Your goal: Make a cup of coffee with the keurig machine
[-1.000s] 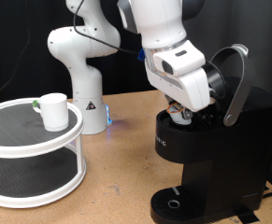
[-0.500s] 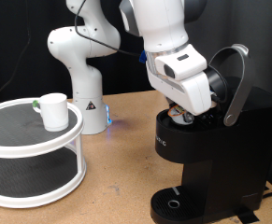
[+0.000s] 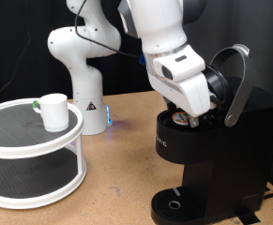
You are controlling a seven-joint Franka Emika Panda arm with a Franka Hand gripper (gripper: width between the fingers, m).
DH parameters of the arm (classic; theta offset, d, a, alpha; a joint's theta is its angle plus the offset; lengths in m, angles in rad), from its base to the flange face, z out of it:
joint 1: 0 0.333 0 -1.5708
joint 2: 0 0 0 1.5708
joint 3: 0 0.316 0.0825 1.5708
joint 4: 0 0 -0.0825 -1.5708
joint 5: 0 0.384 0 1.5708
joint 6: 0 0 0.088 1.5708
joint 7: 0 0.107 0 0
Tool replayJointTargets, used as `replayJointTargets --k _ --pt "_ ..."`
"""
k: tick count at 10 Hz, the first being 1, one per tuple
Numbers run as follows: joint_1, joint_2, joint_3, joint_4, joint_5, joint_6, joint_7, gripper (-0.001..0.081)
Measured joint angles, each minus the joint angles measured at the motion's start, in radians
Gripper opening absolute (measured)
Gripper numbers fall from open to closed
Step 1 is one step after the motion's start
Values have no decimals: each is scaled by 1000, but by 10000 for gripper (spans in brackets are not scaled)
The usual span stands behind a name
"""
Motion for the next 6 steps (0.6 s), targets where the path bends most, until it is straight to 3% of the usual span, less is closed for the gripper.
replayJointTargets --k 2,6 --pt "-6 -19 -17 8 67 -6 -48 803" --pt "-35 -103 -75 33 94 -138 -138 803"
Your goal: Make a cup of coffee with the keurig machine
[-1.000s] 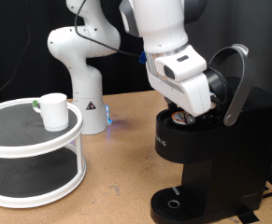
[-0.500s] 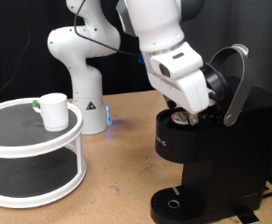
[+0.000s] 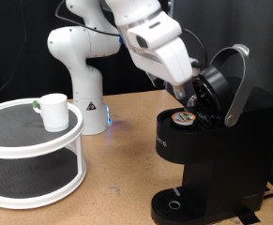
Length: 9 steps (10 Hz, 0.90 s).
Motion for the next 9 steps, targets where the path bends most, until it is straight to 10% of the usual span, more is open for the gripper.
replayJointTargets --k 9 --pt "-18 -103 -68 32 102 -84 -19 803"
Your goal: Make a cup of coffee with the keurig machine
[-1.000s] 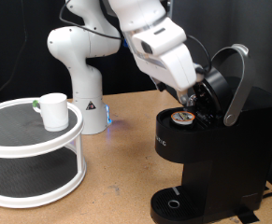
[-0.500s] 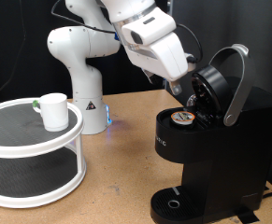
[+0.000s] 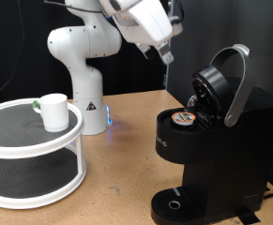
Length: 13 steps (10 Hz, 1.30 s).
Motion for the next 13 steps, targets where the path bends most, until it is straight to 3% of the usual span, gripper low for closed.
replayJointTargets --k 3,6,8,13 --pt "-7 -15 -12 48 -1 -81 21 803" --pt "-2 -12 -6 41 12 -77 22 803" --pt "12 3 17 54 40 -93 66 803" --pt "52 91 96 163 64 -117 192 803"
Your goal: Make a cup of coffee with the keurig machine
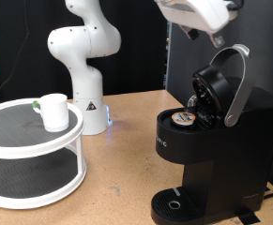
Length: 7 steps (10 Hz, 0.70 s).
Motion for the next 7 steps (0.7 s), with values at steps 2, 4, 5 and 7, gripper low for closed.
replayJointTargets --k 2,4,5,7 --pt "9 16 30 20 0 14 22 803" --pt "15 18 63 30 0 38 56 803" --pt "17 18 78 33 0 49 72 803" --pt "21 20 103 39 -3 53 98 544"
